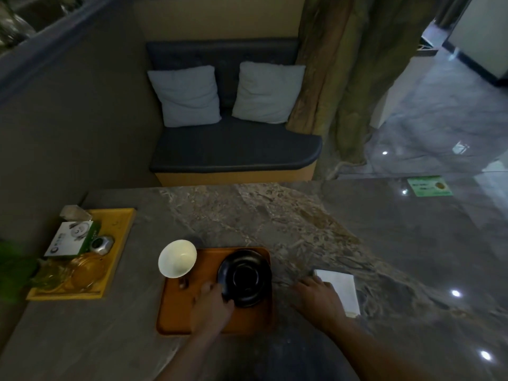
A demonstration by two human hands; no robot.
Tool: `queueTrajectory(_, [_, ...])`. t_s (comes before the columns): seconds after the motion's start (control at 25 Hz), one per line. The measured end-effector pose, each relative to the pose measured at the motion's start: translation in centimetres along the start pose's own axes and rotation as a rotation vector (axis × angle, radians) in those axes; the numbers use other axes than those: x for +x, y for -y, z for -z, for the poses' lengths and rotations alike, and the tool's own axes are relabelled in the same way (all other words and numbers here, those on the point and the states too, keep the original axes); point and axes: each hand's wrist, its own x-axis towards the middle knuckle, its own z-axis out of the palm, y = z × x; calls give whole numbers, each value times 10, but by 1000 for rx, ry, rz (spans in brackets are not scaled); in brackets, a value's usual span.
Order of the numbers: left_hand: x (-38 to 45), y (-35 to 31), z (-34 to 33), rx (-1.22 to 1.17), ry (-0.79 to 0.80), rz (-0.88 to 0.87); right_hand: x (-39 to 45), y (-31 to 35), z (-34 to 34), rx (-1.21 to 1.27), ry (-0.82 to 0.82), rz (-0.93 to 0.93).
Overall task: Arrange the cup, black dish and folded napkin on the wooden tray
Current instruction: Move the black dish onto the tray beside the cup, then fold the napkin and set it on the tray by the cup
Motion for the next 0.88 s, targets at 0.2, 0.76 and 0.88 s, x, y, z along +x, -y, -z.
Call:
queueTrajectory(0.2, [0, -55, -2, 162, 223, -215, -27, -77, 13, 48, 86, -58])
queueTrajectory(0.76, [29, -201, -42, 606, 485, -425, -39, -175, 34, -46, 184, -130])
queueTrajectory(0.88, [38, -212, -55, 673, 420, -477, -18, -169, 30, -24, 207, -116])
